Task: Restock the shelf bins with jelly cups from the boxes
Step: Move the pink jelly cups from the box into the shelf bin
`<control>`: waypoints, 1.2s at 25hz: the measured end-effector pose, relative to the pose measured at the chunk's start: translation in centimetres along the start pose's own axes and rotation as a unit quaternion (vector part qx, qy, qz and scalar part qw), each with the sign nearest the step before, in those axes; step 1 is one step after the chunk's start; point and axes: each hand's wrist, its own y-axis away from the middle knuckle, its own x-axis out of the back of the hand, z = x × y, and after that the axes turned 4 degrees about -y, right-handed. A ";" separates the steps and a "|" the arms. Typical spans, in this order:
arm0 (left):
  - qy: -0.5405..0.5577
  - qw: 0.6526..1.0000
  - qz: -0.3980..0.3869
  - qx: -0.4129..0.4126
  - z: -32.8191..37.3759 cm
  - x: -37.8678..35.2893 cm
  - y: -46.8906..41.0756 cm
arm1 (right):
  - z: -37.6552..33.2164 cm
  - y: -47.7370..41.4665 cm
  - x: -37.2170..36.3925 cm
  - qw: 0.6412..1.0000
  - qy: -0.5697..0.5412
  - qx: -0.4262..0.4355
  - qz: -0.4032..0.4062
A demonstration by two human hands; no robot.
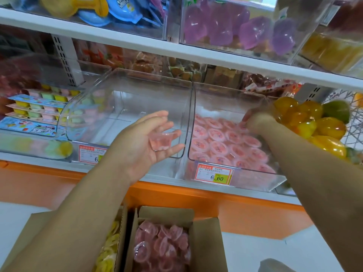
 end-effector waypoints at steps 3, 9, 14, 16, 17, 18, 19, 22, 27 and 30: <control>-0.006 1.000 0.002 -0.003 0.0 0.2 -0.1 | -0.4 0.2 0.1 0.992 0.124 0.013 -0.022; -0.014 1.000 -0.003 0.006 -0.3 0.3 0.1 | -0.3 0.6 -0.4 0.980 0.196 0.021 0.001; -0.016 1.000 -0.009 0.006 -0.2 0.3 0.3 | -0.1 0.9 0.0 0.983 0.178 0.047 -0.016; -0.015 1.000 -0.009 0.007 -0.2 0.3 0.5 | -0.2 0.6 0.0 0.993 0.103 0.057 0.010; -0.015 1.000 -0.009 0.005 -0.1 0.3 0.5 | -0.3 0.4 -0.2 0.996 0.061 0.058 0.016; -0.015 1.000 -0.009 0.004 -0.1 0.4 0.5 | -0.4 0.3 -0.5 0.997 0.034 0.066 0.021; -0.013 1.000 -0.009 0.004 -0.1 0.4 0.6 | -0.6 0.4 -0.9 0.998 -0.001 0.065 0.019; -0.009 1.000 -0.009 0.005 0.0 0.4 0.7 | -1.0 0.8 -2.3 0.987 -0.150 0.054 0.004; -0.013 1.000 -0.009 0.009 0.0 0.6 0.6 | -1.1 1.0 -3.2 0.977 -0.202 0.071 -0.013; -0.014 1.000 -0.011 0.011 -0.1 0.5 0.6 | -0.7 1.4 -3.3 0.990 -0.102 0.100 -0.020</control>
